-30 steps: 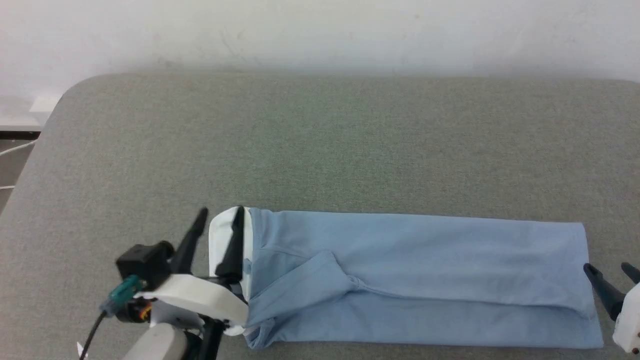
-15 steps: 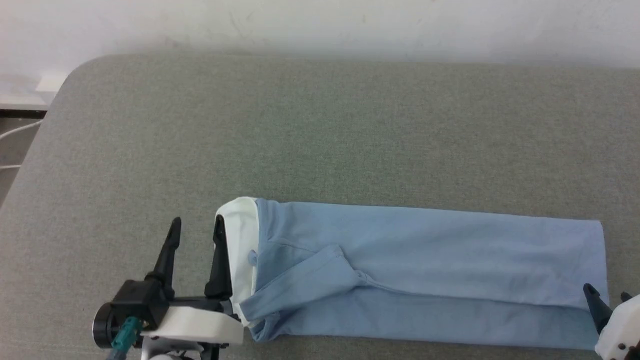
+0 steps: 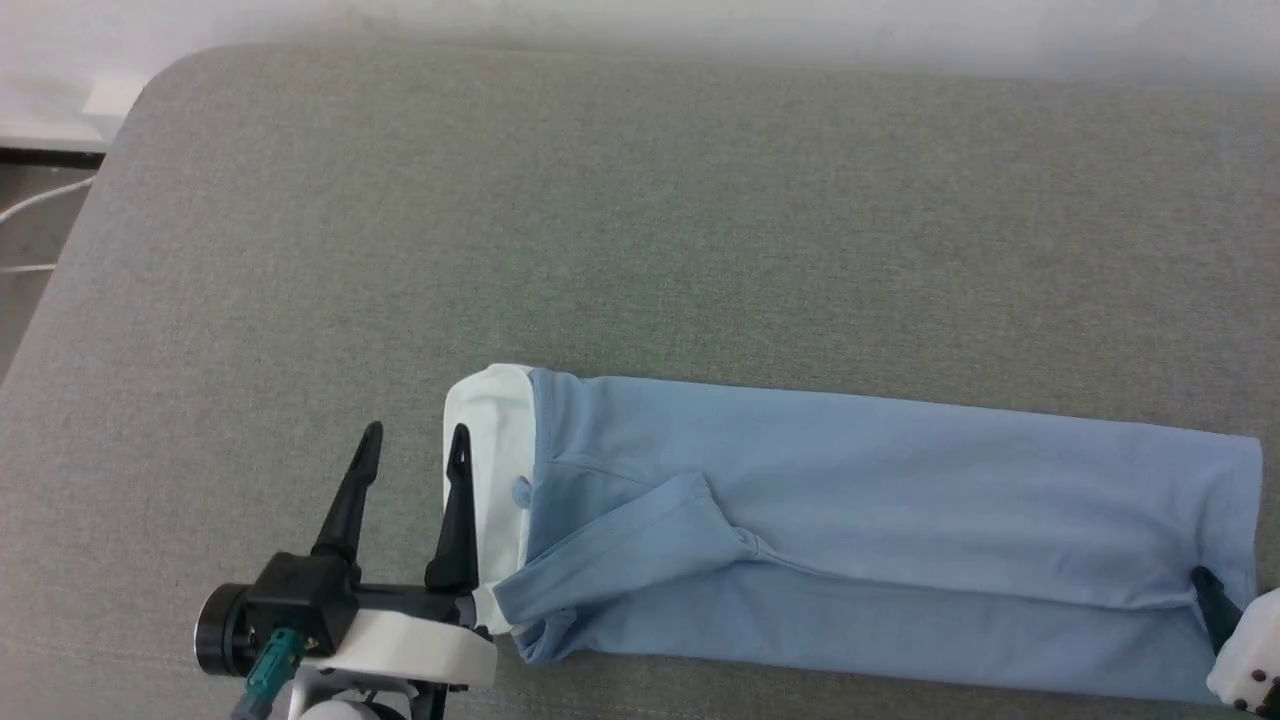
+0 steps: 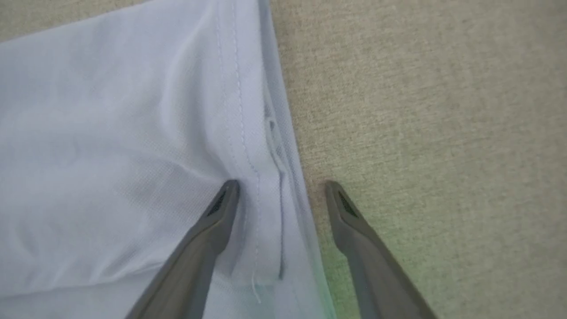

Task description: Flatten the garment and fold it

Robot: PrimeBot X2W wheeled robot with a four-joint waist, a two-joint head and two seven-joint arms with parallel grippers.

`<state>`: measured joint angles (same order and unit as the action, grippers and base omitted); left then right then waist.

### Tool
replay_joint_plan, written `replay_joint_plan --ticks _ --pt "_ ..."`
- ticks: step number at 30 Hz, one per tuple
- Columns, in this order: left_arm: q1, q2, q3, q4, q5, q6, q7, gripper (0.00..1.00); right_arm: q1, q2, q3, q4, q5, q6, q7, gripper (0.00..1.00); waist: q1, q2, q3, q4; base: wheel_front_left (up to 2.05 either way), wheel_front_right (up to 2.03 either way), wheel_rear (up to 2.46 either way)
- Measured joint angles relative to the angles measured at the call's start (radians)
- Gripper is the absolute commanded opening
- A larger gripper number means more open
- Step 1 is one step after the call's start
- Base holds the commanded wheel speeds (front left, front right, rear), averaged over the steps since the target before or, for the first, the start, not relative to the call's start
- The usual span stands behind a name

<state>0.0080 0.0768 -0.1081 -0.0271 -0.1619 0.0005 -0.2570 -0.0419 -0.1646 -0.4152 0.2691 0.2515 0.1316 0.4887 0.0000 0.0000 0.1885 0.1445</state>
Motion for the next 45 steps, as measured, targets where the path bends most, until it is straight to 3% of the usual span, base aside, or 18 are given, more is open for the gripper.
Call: replay_joint_plan --ticks 3,4,5,11,17,26,30,37,45 --pt "-0.001 -0.010 0.008 0.005 0.009 -0.010 0.000 1.00 0.000 -0.033 0.038 0.021 0.015 0.000 -0.009 1.00 0.0000 0.0000 0.011 0.011 0.00 0.00 0.00" --pt "-0.001 -0.012 0.009 0.006 0.013 -0.015 0.000 1.00 0.000 -0.044 0.051 0.028 0.024 -0.001 -0.010 0.82 0.0000 0.0000 0.014 0.013 0.00 0.00 0.00" --pt "-0.001 -0.013 0.012 0.008 0.015 -0.019 0.000 1.00 0.000 -0.052 0.063 0.033 0.039 -0.002 -0.016 0.02 -0.0001 0.0000 0.015 0.016 0.00 0.00 0.00" --pt "-0.001 -0.017 0.034 0.017 0.020 -0.028 0.000 1.00 -0.002 -0.074 0.134 0.053 0.126 -0.008 -0.052 0.00 0.0000 0.0000 0.001 0.012 0.00 0.00 0.00" --pt "-0.001 -0.020 0.037 0.038 0.025 -0.043 0.000 1.00 -0.011 -0.119 0.154 0.090 0.123 0.002 -0.120 0.00 0.0001 0.0000 -0.024 -0.002 0.00 0.00 0.00" --pt "-0.001 -0.021 0.029 0.047 0.021 -0.043 0.000 1.00 -0.061 -0.233 -0.001 0.178 -0.033 0.001 -0.149 0.00 0.0001 0.0000 -0.042 -0.011 0.00 0.00 0.00" --pt "-0.001 -0.021 0.022 0.049 0.020 -0.043 0.000 1.00 -0.061 -0.228 -0.021 0.184 -0.052 0.001 -0.134 0.00 0.0000 0.0000 -0.052 -0.006 0.00 0.00 0.00" --pt "0.002 -0.021 0.015 0.061 0.012 -0.042 0.000 1.00 -0.009 -0.208 0.013 0.068 -0.053 0.001 -0.085 0.00 0.0001 0.0000 -0.088 0.001 0.00 0.00 0.00" --pt "0.037 -0.023 0.015 0.076 -0.004 -0.039 0.000 1.00 0.132 -0.162 0.106 -0.221 0.035 0.001 0.055 0.00 -0.0001 0.0000 -0.144 0.037 0.00 0.00 0.00"
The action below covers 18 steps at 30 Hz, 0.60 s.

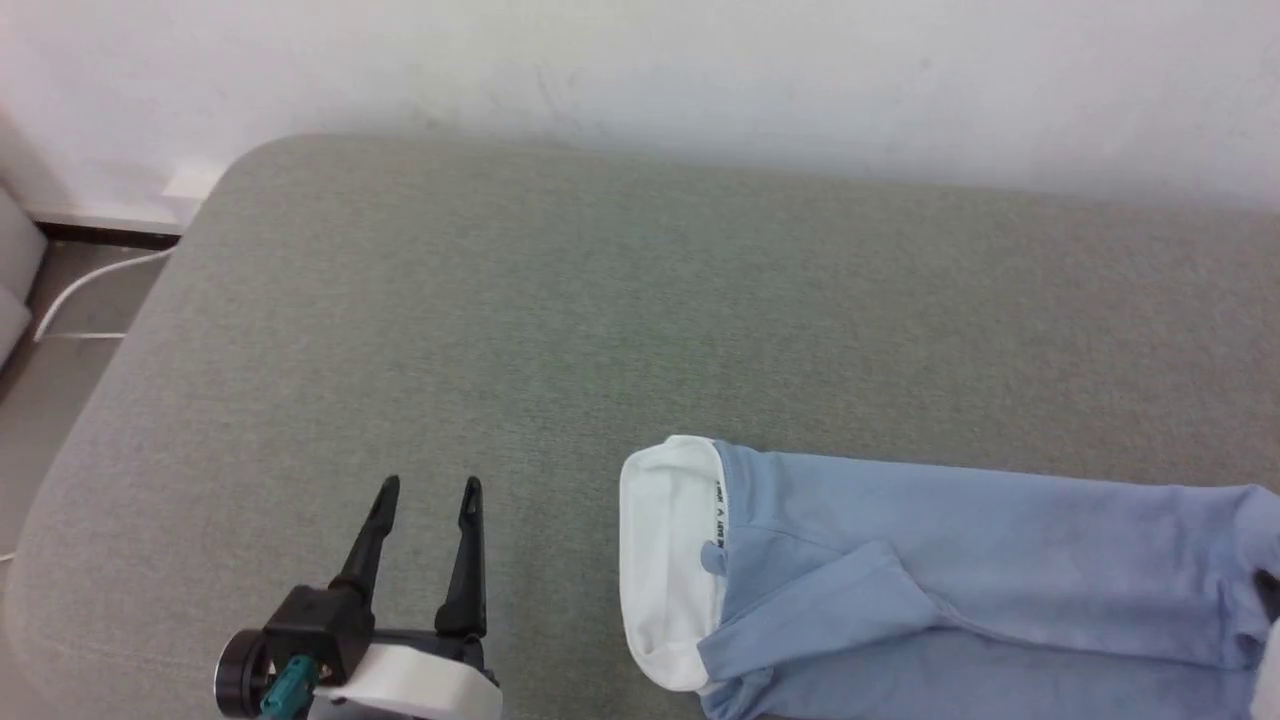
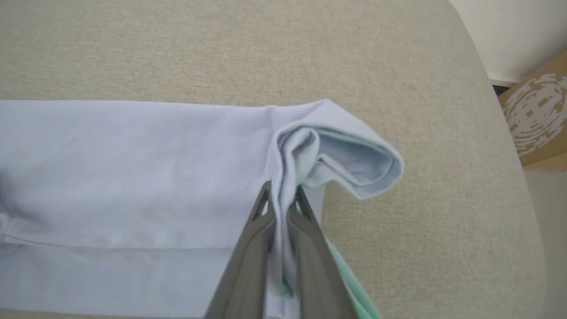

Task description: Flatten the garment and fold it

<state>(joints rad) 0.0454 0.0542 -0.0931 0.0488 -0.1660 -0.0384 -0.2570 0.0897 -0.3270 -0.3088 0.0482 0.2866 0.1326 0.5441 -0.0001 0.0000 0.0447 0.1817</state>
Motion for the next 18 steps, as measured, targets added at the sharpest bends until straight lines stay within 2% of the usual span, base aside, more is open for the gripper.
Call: replay_joint_plan --ticks 4,9,13,18 --pt "0.016 0.000 0.000 0.008 -0.002 -0.001 0.000 1.00 0.017 0.022 0.063 -0.138 0.025 0.000 0.052 0.00 0.0001 0.0000 -0.016 0.032 0.00 0.00 0.00" --pt "0.016 0.000 0.001 0.013 -0.003 -0.002 0.000 1.00 0.013 0.070 0.178 -0.248 0.053 0.000 0.100 0.00 0.0000 0.0000 -0.026 0.074 0.00 0.00 0.00" --pt "0.016 -0.001 0.001 0.015 -0.003 -0.002 0.000 1.00 -0.014 0.113 0.280 -0.275 0.076 0.000 0.122 0.00 0.0001 0.0000 -0.028 0.108 0.00 0.00 0.00" --pt "0.016 -0.001 -0.001 0.015 -0.003 -0.002 0.000 1.00 -0.073 0.150 0.379 -0.245 0.081 -0.001 0.120 0.00 0.0001 0.0000 -0.027 0.149 0.00 0.00 0.00"
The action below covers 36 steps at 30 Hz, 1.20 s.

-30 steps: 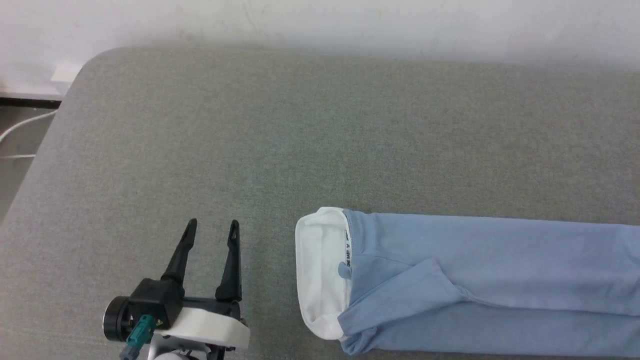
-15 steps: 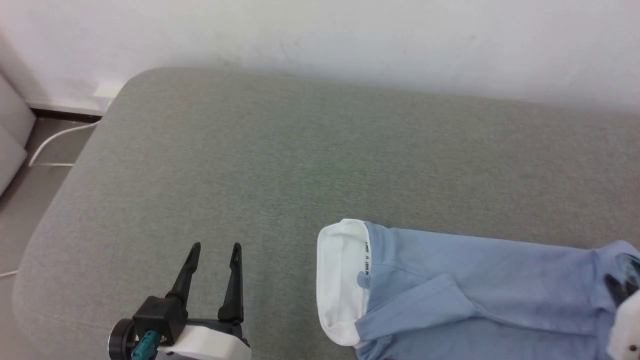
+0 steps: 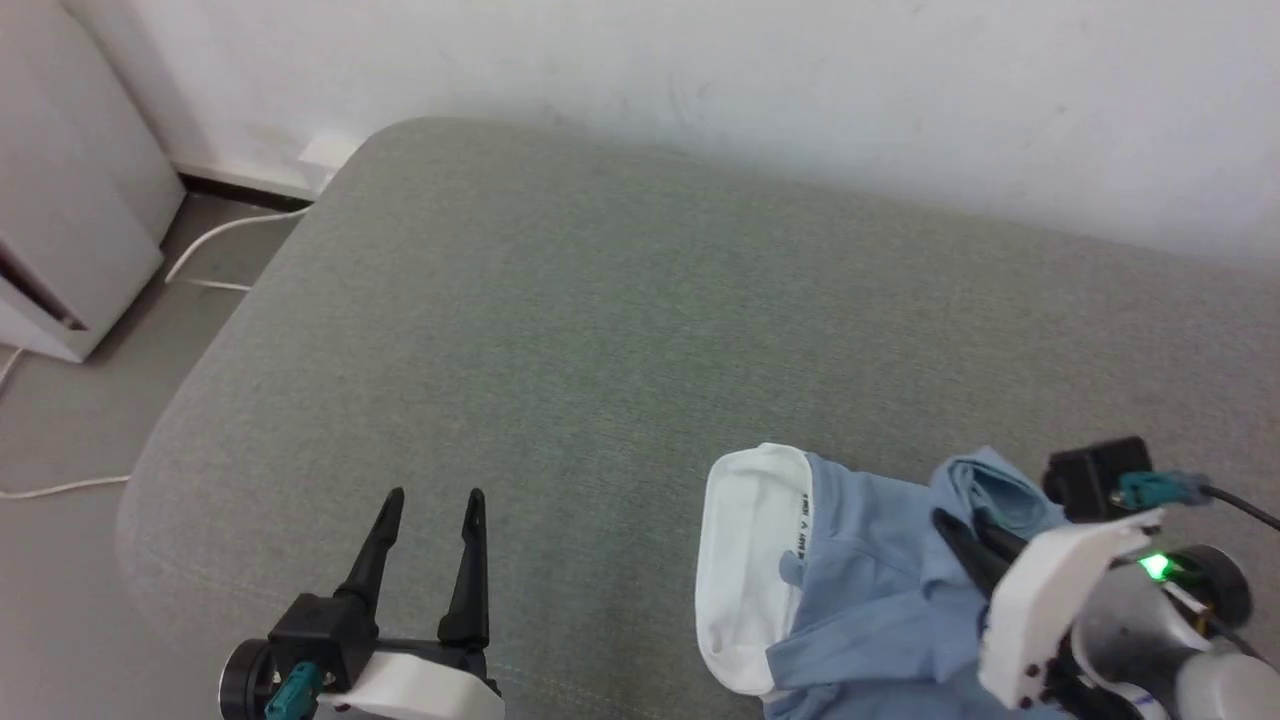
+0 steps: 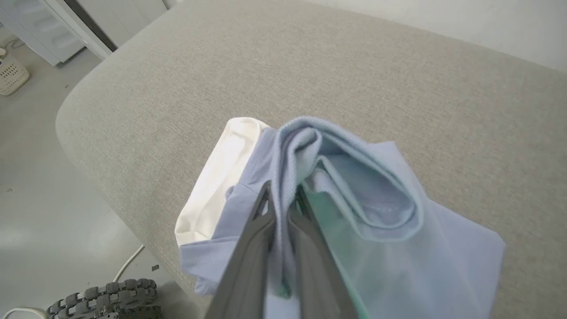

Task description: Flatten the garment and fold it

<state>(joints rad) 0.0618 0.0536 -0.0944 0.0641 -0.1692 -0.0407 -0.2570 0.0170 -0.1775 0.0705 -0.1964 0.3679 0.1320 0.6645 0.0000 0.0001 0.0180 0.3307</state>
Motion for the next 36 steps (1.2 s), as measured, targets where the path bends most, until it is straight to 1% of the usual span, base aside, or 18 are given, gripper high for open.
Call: replay_joint_plan --ticks 3,7,14,15,16,21,23,25,30,36 --pt "0.000 0.000 -0.002 0.000 0.000 0.000 0.000 1.00 -0.041 0.028 0.030 0.053 0.002 0.000 -0.017 0.00 0.0000 0.0000 0.004 0.022 0.00 0.00 0.00" --pt "-0.001 0.000 -0.009 0.001 0.000 0.000 0.000 1.00 -0.088 0.047 0.068 0.133 0.001 0.000 -0.041 0.00 0.0000 0.0000 0.013 0.052 0.00 0.00 0.00" --pt "-0.003 0.000 -0.026 0.007 -0.014 0.005 0.000 1.00 -0.156 0.051 0.135 0.296 -0.041 0.000 -0.096 0.00 0.0001 0.0000 0.041 0.091 0.00 0.00 0.00" --pt "-0.003 0.000 -0.029 0.008 -0.016 0.007 0.000 1.00 -0.166 0.047 0.146 0.318 -0.057 0.000 -0.108 0.67 0.0001 0.0000 0.046 0.094 0.00 0.00 0.00" --pt "-0.004 0.000 -0.031 0.010 -0.016 0.008 0.000 1.00 -0.177 0.045 0.162 0.339 -0.068 0.000 -0.121 1.00 0.0001 0.0000 0.051 0.098 0.00 0.00 0.00" --pt "-0.006 0.000 -0.035 0.021 -0.020 0.011 0.000 1.00 -0.222 0.058 0.269 0.393 -0.018 0.000 -0.173 1.00 0.0002 0.0000 0.064 0.104 0.00 0.00 0.00" --pt "-0.008 0.000 -0.037 0.025 -0.020 0.011 0.000 1.00 -0.239 0.051 0.307 0.403 -0.001 0.000 -0.193 1.00 0.0001 0.0000 0.063 0.098 0.00 0.00 0.00" --pt "-0.009 0.000 -0.038 0.026 -0.020 0.011 0.000 1.00 -0.262 0.027 0.334 0.405 0.000 0.000 -0.221 1.00 0.0001 -0.0001 0.059 0.089 0.00 0.00 0.00" --pt "-0.013 0.000 -0.035 0.015 -0.015 0.011 0.000 1.00 -0.308 -0.048 0.345 0.401 -0.001 0.000 -0.304 1.00 0.0000 0.0000 0.040 0.059 0.00 0.00 0.00" --pt "-0.014 -0.001 -0.024 -0.017 -0.005 0.007 0.000 1.00 -0.362 -0.165 0.322 0.392 -0.074 0.000 -0.453 1.00 0.0000 -0.0001 0.015 0.004 0.00 0.00 0.00"
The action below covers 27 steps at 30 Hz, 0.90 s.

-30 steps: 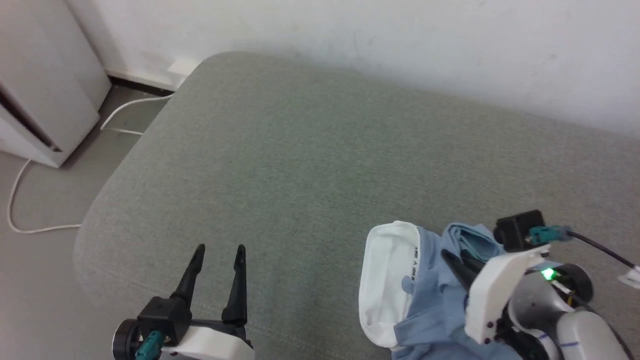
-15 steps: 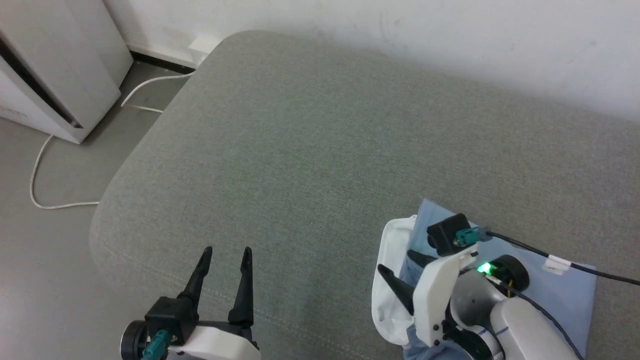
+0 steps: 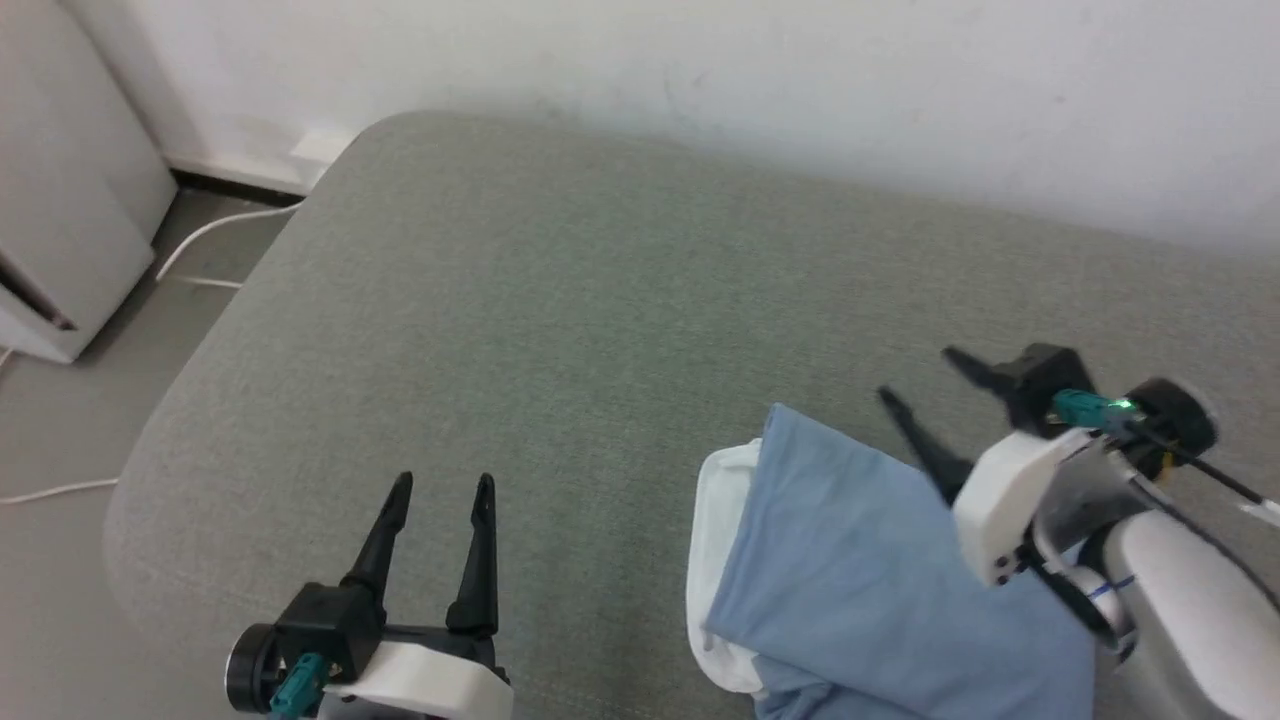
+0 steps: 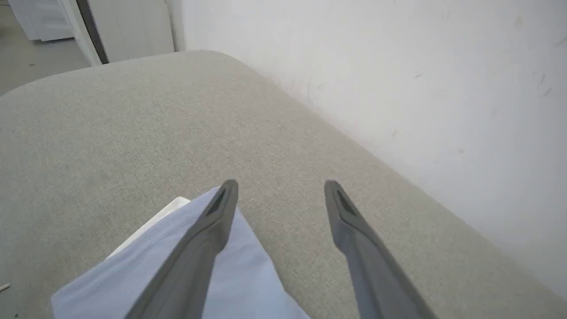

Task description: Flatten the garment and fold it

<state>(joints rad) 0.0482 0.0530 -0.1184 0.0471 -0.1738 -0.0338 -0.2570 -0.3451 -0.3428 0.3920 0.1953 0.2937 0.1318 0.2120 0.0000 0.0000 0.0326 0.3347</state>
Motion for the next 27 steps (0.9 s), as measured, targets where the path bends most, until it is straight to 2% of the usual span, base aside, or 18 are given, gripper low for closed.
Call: replay_joint_plan --ticks 6,11,14,18,23,27 --pt "0.000 0.000 0.007 -0.036 0.010 0.000 0.000 1.00 -0.021 -0.076 -0.103 -0.004 -0.115 0.000 -0.158 1.00 0.0000 0.0000 -0.018 -0.074 0.00 0.00 0.00" --pt "0.000 0.000 0.013 -0.054 0.017 0.000 0.000 1.00 0.001 -0.069 -0.268 -0.037 -0.190 0.001 -0.277 1.00 0.0000 0.0000 -0.024 -0.139 0.00 0.00 0.00" --pt "-0.007 0.000 0.014 -0.059 0.017 0.000 0.000 1.00 0.066 -0.027 -0.377 -0.075 -0.208 0.001 -0.321 1.00 0.0000 0.0000 -0.022 -0.174 0.00 0.00 0.00" --pt "-0.009 -0.001 0.011 -0.060 0.019 0.000 0.000 1.00 0.178 0.050 -0.456 -0.144 -0.220 0.001 -0.352 1.00 0.0000 0.0000 -0.016 -0.214 0.00 0.00 0.00" --pt "-0.009 -0.001 0.010 -0.060 0.032 0.000 0.000 1.00 0.303 0.139 -0.493 -0.239 -0.218 0.001 -0.376 1.00 -0.0001 0.0000 -0.003 -0.249 0.00 0.00 0.00" --pt "-0.009 -0.001 0.013 -0.061 0.048 0.000 0.000 1.00 0.379 0.180 -0.481 -0.276 -0.221 0.001 -0.383 1.00 0.0000 0.0000 0.011 -0.264 0.00 0.00 0.00"
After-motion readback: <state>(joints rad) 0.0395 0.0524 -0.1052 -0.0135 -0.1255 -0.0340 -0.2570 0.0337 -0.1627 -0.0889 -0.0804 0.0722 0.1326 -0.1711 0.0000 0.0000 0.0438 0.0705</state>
